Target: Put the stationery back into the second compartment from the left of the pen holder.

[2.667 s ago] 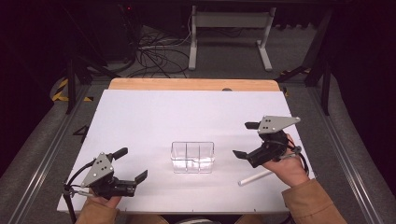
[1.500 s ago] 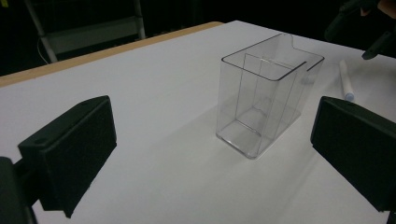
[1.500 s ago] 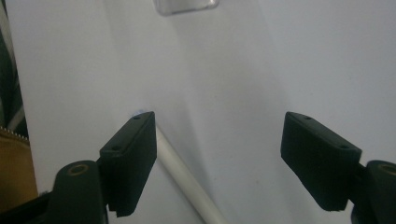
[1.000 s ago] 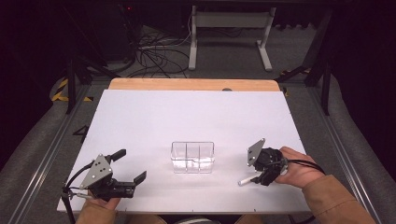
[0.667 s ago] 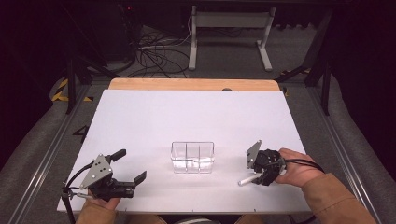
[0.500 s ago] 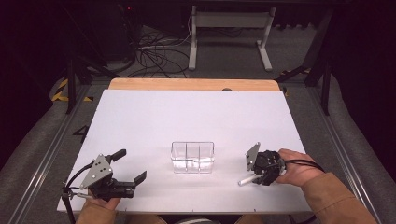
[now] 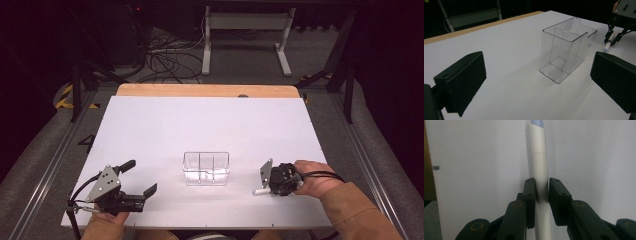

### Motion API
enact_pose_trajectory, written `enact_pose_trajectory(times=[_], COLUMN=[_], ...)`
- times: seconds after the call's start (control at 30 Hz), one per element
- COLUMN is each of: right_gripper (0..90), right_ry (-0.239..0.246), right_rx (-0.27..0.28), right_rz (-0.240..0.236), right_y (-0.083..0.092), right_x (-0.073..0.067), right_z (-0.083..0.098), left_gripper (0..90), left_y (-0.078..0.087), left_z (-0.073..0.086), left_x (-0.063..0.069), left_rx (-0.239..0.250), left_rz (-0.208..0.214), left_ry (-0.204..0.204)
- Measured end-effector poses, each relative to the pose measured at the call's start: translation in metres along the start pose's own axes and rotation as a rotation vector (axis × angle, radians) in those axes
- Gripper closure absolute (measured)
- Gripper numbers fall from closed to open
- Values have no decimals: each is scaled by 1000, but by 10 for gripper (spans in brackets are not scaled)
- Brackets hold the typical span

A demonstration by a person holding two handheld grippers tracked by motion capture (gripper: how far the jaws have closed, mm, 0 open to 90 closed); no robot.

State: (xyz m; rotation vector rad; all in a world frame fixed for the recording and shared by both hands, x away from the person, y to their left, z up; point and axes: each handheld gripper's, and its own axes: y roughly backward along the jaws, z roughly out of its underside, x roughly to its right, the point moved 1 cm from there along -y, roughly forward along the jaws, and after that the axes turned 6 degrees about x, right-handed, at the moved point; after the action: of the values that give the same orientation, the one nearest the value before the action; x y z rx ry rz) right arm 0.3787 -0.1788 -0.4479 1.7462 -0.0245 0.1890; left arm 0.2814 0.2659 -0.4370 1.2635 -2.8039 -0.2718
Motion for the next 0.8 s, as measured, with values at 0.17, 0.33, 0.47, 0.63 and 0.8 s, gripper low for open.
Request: enact_pose_trajectory(times=[0.17,0.33,0.47,0.63,0.8], right_gripper=[781,785,786,786,786], right_ry=[12,23,29,22,6], right_rx=[1,-7,-1,64,126], right_rz=[6,12,22,49,71], right_y=[-1,-1,5,19,34], right_x=[-1,-3,-4,-3,-3], right_z=[-1,-2,-3,-2,-3], left_gripper=[9,9,9,9,9], left_y=[0,0,0,0,0], left_z=[0,0,0,0,0], left_x=[0,0,0,0,0], left_rx=[0,0,1,1,1], left_rz=[1,1,-1,-2,-2], left_ry=[5,7,5,0,-1])
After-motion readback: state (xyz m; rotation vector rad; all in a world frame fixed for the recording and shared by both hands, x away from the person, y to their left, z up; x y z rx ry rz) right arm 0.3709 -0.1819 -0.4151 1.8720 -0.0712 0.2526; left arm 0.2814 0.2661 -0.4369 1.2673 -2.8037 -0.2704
